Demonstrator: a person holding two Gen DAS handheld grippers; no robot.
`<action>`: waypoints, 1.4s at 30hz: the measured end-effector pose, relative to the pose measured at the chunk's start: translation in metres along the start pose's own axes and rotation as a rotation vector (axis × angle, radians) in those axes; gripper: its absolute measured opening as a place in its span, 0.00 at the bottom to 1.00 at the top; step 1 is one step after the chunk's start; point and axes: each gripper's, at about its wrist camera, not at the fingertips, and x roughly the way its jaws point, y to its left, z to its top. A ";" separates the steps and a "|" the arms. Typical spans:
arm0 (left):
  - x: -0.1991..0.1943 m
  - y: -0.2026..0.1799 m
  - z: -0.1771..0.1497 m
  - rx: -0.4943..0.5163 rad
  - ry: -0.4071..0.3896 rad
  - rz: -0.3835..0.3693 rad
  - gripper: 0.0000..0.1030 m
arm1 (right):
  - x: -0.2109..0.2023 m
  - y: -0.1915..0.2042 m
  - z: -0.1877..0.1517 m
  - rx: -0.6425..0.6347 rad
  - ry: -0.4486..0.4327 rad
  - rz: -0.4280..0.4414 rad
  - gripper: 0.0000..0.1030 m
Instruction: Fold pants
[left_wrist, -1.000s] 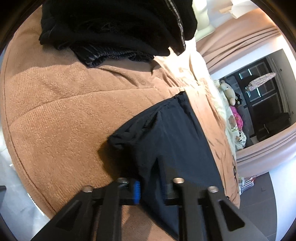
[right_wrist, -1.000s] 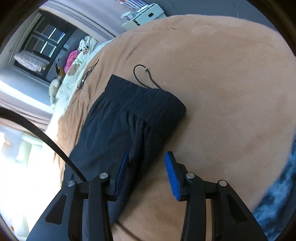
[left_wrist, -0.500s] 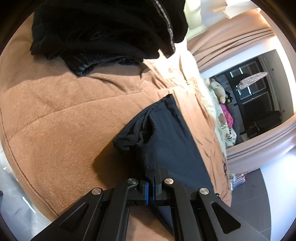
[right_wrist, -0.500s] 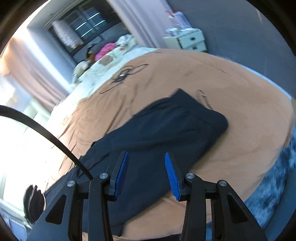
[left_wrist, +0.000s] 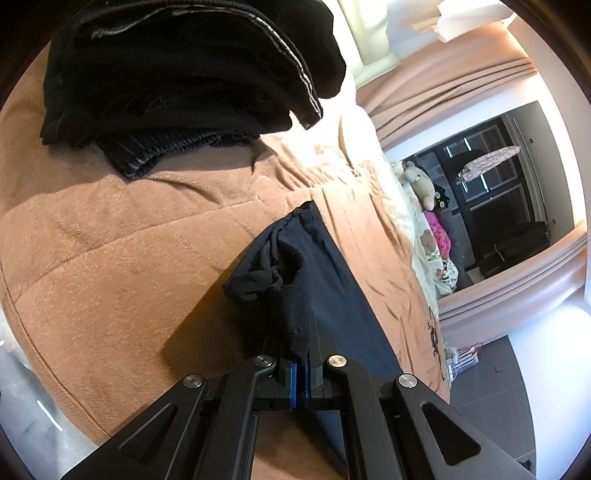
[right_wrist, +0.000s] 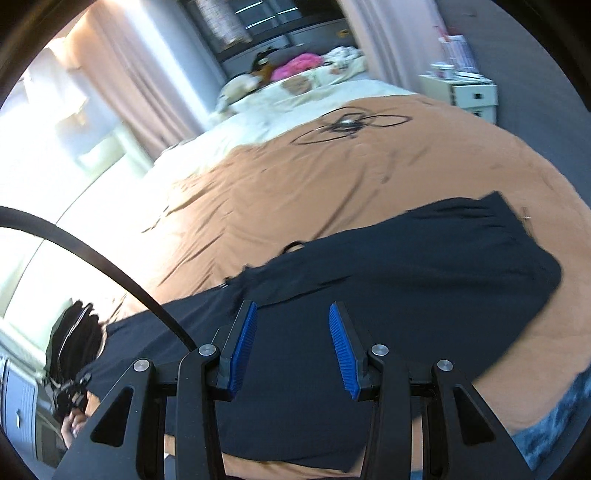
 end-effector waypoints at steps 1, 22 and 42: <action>0.000 -0.001 0.001 0.001 0.000 -0.002 0.02 | 0.003 0.001 -0.001 -0.009 0.012 0.009 0.38; -0.003 -0.027 0.015 0.046 -0.004 -0.023 0.02 | 0.115 0.061 -0.024 -0.146 0.331 0.118 0.25; -0.004 -0.016 0.011 0.017 0.000 0.014 0.02 | 0.111 0.037 -0.019 -0.221 0.457 0.146 0.12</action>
